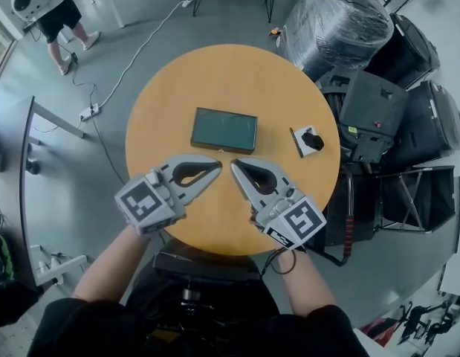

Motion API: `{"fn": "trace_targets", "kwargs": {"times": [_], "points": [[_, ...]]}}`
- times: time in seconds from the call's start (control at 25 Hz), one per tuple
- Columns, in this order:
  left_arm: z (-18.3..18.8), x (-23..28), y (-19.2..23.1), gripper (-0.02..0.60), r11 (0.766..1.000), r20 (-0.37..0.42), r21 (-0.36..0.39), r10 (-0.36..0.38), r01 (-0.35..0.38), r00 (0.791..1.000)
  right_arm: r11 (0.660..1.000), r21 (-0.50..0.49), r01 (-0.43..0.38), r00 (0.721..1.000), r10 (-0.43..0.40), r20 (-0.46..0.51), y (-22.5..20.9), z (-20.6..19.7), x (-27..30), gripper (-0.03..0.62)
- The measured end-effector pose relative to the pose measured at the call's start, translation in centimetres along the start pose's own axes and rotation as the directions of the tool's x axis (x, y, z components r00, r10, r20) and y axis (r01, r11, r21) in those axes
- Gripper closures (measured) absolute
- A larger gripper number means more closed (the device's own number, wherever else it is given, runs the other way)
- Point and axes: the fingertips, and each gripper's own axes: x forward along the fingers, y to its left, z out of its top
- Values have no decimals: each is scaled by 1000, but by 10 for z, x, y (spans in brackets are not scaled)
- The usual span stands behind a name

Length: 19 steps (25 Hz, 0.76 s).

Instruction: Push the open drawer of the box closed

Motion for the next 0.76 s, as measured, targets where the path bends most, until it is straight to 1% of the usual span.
{"fn": "trace_targets", "kwargs": {"times": [0.32, 0.76], "points": [[0, 3, 2, 566, 1000, -2, 4, -9, 9, 1000, 1000, 13, 14, 1000, -14, 4, -4, -2, 2, 585], [3, 0, 2, 566, 1000, 22, -1, -20, 20, 1000, 999, 26, 19, 1000, -19, 8, -3, -4, 4, 585]]}}
